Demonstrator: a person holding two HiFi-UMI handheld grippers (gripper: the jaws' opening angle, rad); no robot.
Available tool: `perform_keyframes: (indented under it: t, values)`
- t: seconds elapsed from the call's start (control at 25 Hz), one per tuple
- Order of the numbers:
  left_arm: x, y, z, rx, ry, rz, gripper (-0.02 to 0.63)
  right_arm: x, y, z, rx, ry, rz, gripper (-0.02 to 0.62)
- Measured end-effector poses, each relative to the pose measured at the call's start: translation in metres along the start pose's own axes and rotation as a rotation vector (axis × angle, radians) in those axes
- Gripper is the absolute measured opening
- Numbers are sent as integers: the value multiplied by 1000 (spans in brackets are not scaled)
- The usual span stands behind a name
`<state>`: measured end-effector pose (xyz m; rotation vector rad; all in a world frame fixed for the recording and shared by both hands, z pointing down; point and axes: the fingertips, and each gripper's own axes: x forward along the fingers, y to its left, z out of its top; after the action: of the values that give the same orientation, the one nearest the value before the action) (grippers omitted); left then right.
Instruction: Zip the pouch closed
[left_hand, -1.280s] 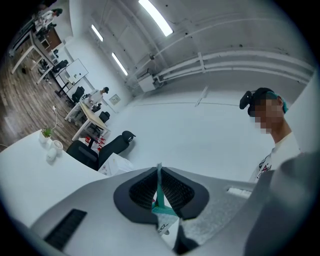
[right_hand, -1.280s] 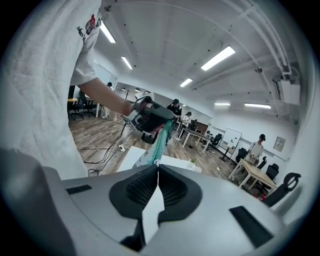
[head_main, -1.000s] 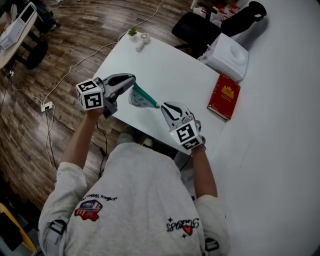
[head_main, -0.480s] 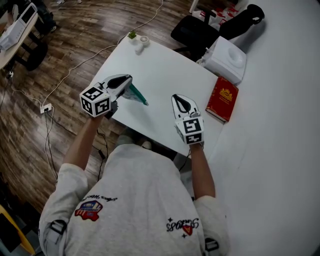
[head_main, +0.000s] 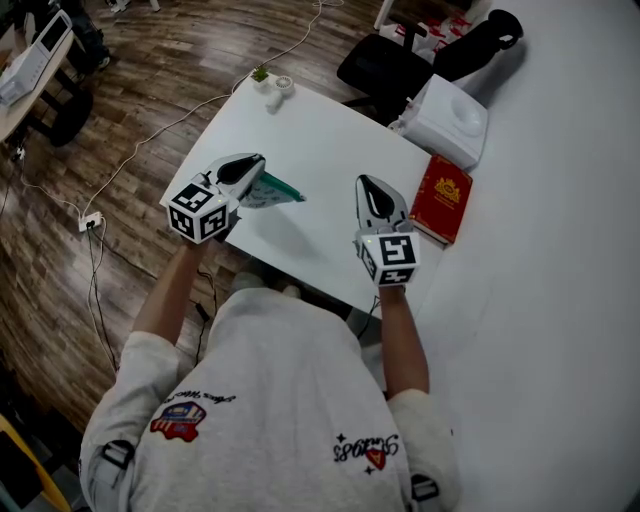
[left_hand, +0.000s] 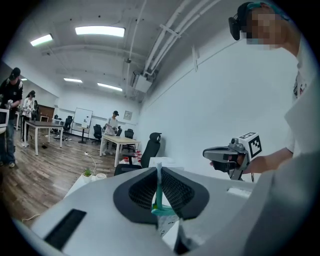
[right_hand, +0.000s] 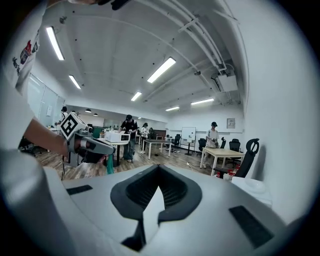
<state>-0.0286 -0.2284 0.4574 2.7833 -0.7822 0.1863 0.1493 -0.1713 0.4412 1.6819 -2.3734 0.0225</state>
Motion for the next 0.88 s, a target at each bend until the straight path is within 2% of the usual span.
perform_keyframes:
  t: [0.24,0.88]
  values:
    - [3,-1,4,18,-1,5,23,-7,-8,5,13,-22,-29,-3]
    - [20,-15,9,18,-2,-27,22,-17,-20,-3,42,-21,-29,-6]
